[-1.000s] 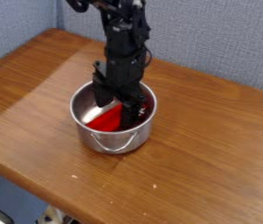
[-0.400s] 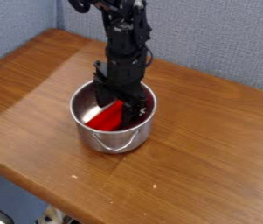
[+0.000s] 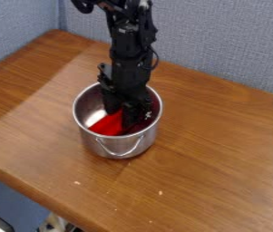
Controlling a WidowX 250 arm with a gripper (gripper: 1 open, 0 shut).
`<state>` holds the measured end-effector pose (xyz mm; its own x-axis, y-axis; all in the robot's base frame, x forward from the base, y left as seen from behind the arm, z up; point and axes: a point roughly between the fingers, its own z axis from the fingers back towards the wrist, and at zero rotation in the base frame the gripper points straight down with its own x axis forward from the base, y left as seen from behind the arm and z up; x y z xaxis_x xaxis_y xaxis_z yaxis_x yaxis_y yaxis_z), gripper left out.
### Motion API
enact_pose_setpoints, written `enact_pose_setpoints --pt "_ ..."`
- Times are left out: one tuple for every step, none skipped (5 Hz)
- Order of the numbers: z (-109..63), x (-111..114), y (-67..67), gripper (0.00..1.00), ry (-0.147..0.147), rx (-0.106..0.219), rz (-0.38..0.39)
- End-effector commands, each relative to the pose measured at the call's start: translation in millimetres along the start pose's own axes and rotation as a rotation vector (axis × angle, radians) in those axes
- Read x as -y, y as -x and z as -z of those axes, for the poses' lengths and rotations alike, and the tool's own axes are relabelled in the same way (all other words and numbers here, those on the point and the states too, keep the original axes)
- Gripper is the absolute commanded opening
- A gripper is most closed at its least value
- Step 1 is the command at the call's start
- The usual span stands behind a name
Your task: Put the red object in the metal pot
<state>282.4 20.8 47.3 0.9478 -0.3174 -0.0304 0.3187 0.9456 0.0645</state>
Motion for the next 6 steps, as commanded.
enact_pose_setpoints --pt "-10.1 -2.9 -5.5 1.00 -0.022 0.028 0.006" --pt "-6.7 -3.5 -6.3 0.00 -0.022 0.026 0.006" --pt "-7.4 -3.4 -5.9 1.00 -0.022 0.025 0.006" --pt "-8.8 -3.1 -5.4 1.00 -0.023 0.024 0.004" --pt "-5.8 -3.7 -6.0 0.00 -0.023 0.022 0.004" --pt "-6.4 -3.7 -5.8 0.00 -0.023 0.022 0.004"
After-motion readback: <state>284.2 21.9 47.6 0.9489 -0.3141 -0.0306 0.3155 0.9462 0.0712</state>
